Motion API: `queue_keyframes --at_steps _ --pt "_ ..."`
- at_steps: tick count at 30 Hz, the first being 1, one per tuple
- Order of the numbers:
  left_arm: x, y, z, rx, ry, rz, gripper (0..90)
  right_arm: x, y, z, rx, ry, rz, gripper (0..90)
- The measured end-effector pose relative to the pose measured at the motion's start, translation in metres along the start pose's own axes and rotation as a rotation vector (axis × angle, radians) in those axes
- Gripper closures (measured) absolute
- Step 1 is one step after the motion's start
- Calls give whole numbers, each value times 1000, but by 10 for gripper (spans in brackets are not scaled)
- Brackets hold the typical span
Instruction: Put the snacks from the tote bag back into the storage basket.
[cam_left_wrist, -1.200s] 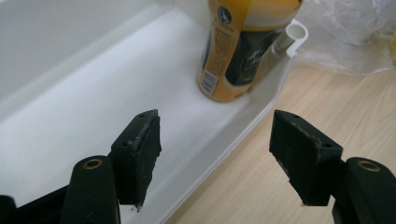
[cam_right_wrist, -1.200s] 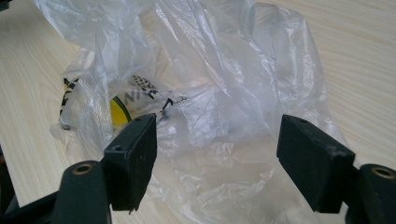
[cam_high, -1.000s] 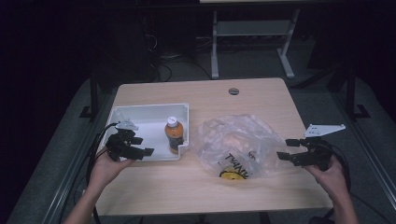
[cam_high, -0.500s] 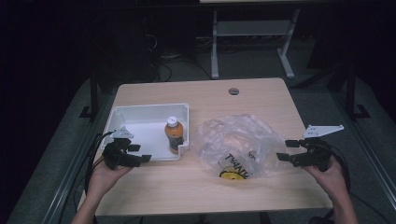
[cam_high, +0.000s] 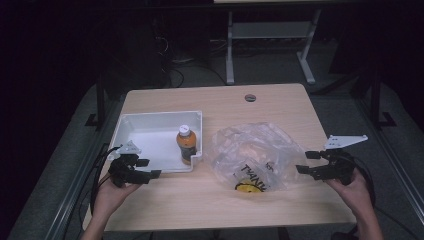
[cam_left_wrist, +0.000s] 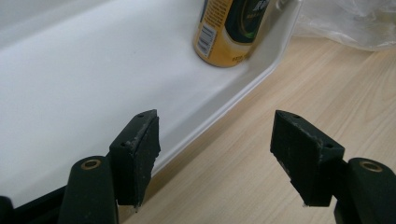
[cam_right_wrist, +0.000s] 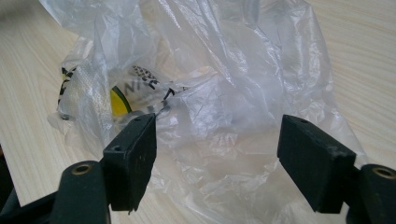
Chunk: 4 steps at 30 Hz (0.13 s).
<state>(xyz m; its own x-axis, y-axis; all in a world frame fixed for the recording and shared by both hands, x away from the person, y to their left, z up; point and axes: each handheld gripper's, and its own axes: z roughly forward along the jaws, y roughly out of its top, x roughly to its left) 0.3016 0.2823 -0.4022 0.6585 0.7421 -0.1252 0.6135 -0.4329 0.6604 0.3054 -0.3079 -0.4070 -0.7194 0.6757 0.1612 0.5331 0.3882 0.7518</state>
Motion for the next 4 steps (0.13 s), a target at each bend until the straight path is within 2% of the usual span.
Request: queue_keyframes --at_steps 4 --pt "-3 -4 1 10 18 16 320 2 0 1 -6 0 -18 277"
